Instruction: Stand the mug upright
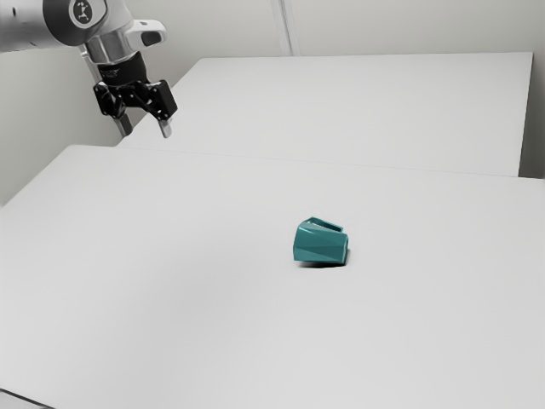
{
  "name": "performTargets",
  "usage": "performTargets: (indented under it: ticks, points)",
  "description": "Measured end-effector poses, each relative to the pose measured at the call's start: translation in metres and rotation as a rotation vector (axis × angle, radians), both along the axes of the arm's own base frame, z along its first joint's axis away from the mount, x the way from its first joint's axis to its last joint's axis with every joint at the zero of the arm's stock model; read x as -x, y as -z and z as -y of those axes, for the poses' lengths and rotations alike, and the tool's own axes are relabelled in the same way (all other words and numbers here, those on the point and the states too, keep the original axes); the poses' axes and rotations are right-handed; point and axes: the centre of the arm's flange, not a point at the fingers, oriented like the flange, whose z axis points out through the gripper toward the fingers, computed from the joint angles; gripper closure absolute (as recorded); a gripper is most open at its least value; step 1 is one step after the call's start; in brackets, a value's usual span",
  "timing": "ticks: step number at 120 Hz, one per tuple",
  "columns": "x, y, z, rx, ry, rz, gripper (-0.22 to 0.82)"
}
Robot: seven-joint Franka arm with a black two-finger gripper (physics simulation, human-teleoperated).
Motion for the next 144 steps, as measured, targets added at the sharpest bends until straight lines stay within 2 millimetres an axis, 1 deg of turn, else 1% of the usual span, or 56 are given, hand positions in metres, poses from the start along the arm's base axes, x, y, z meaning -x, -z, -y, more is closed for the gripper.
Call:
performTargets:
  ticks: [20, 28, 51, 68, 93, 100, 126, 144]
  points:
    - [-0.001, 0.0, -0.001, 0.004, -0.003, 0.005, 0.02]
    - [-0.003, 0.004, -0.001, 0.008, -0.003, 0.011, 0.02]
    - [-0.014, 0.04, 0.005, 0.079, 0.004, 0.046, 0.02]
    - [-0.022, 0.061, 0.013, 0.174, 0.019, 0.096, 0.02]
    - [-0.028, 0.102, 0.025, 0.318, 0.021, 0.152, 0.03]
    - [-0.028, 0.111, 0.028, 0.363, 0.022, 0.167, 0.03]
    - [-0.025, 0.162, 0.04, 0.536, 0.018, 0.2, 0.03]
    - [-0.02, 0.19, 0.046, 0.623, 0.028, 0.231, 0.03]
